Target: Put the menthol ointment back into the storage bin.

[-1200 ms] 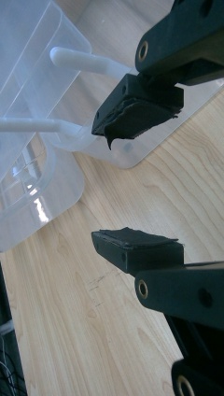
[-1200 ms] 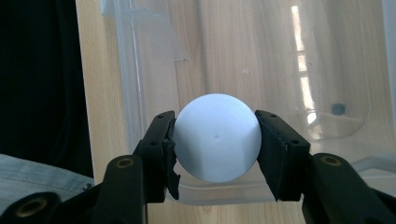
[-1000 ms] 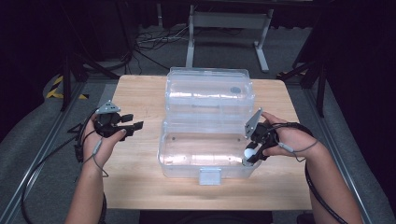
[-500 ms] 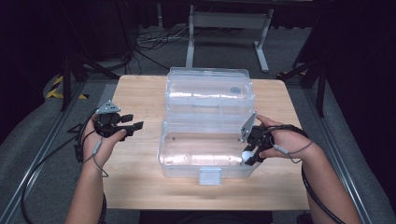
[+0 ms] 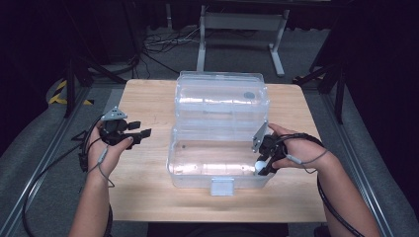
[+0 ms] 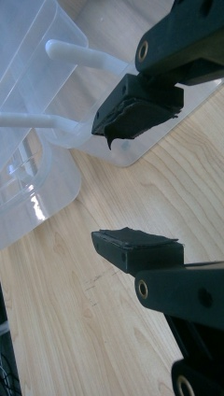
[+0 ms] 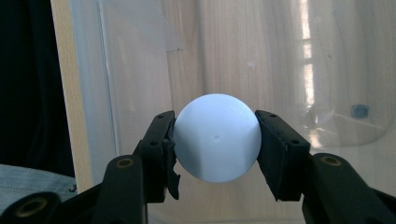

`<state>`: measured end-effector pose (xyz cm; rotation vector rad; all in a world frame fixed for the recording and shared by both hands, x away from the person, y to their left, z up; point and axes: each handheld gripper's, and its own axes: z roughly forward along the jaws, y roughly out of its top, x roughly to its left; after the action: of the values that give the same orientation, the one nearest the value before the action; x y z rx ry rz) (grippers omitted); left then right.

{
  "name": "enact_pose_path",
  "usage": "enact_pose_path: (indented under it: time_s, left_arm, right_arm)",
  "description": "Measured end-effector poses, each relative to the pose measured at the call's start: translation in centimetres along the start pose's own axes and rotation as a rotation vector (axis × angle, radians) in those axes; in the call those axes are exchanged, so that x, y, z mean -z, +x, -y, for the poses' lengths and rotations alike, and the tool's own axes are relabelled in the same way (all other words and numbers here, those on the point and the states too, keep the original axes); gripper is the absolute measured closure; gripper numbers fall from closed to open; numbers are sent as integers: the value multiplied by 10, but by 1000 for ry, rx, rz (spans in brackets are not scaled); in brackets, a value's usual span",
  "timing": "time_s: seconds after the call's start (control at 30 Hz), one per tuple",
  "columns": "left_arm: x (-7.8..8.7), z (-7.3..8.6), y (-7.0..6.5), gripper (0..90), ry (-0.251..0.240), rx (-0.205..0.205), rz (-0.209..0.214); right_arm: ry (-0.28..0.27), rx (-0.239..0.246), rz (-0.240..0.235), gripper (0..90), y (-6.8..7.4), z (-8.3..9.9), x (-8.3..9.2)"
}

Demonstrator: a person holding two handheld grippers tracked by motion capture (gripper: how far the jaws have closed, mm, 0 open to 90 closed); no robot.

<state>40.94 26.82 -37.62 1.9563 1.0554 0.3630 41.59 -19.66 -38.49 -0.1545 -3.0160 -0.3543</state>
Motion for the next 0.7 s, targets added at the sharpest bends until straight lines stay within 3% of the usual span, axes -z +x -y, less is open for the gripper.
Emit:
enact_pose_path:
  time_s: [0.7]
  left_arm:
    - [0,1,1,434,-3,5,-2]
  right_arm:
    - [43,18,-7,506,0,-6,-11]
